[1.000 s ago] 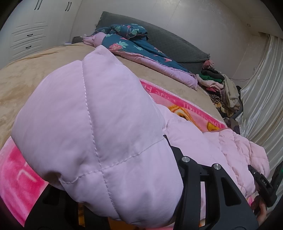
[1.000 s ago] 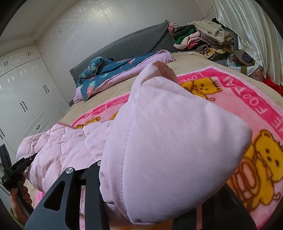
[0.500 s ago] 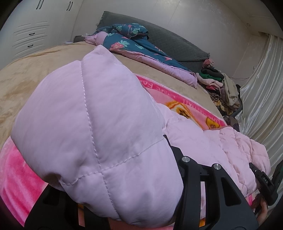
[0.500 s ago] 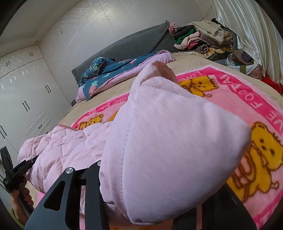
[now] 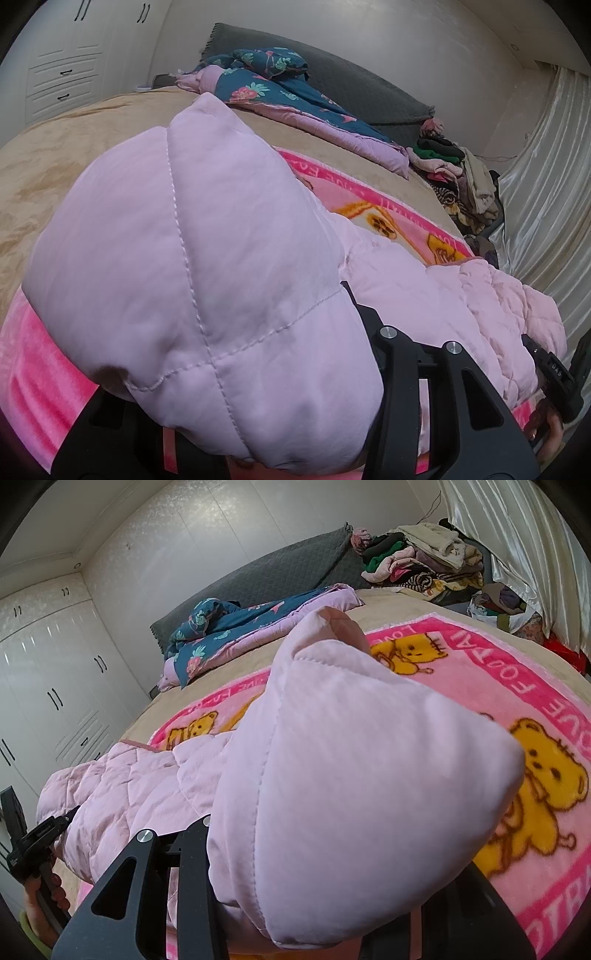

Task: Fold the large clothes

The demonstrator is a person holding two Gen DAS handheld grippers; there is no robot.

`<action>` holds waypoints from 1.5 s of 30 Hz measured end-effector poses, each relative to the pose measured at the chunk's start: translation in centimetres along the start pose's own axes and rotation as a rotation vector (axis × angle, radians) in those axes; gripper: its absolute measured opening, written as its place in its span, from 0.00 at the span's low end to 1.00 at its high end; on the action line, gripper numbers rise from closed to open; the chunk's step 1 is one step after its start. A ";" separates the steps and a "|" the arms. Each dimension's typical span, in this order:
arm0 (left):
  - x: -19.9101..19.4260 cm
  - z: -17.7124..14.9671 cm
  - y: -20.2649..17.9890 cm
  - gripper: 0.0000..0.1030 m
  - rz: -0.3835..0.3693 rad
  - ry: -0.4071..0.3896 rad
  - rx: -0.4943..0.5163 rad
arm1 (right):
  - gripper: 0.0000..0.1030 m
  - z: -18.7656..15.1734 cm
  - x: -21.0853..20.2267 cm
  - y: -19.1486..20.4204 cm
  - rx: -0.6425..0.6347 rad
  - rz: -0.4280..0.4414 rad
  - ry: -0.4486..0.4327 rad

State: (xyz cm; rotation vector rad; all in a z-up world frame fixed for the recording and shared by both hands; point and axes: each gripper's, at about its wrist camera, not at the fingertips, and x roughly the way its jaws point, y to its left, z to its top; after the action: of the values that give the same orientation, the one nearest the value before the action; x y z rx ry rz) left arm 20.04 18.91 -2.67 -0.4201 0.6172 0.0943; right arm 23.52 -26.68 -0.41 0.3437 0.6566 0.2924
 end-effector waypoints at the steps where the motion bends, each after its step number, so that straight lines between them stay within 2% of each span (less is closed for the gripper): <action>1: 0.0 -0.1 0.2 0.35 0.000 0.002 0.002 | 0.35 -0.2 -0.2 0.0 -0.001 -0.001 0.002; 20: -0.9 -2.3 2.4 0.38 0.015 0.043 0.055 | 0.35 -3.9 -1.8 -0.5 0.011 -0.024 0.053; 26: -0.9 -3.6 3.4 0.42 0.013 0.070 0.039 | 0.41 -5.4 -1.8 -1.4 0.064 -0.019 0.083; 31: -1.1 -4.4 3.6 0.45 0.021 0.071 0.040 | 0.52 -6.9 -1.7 -2.5 0.114 -0.028 0.108; 35: -1.2 -4.9 4.4 0.52 0.021 0.088 0.011 | 0.60 -8.0 -1.8 -3.2 0.146 -0.031 0.123; 40: -1.8 -5.2 4.8 0.59 0.025 0.098 0.000 | 0.80 -8.8 -2.5 -4.0 0.171 -0.052 0.138; 45: -3.0 -5.6 5.0 0.71 0.029 0.104 -0.002 | 0.89 -9.1 -4.0 -4.6 0.161 -0.074 0.145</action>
State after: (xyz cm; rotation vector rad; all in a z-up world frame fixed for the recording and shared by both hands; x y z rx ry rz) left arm 13.48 21.32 -6.81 -0.4203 0.7255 0.1010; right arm 15.44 -30.31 -6.81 0.4541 0.8358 0.1955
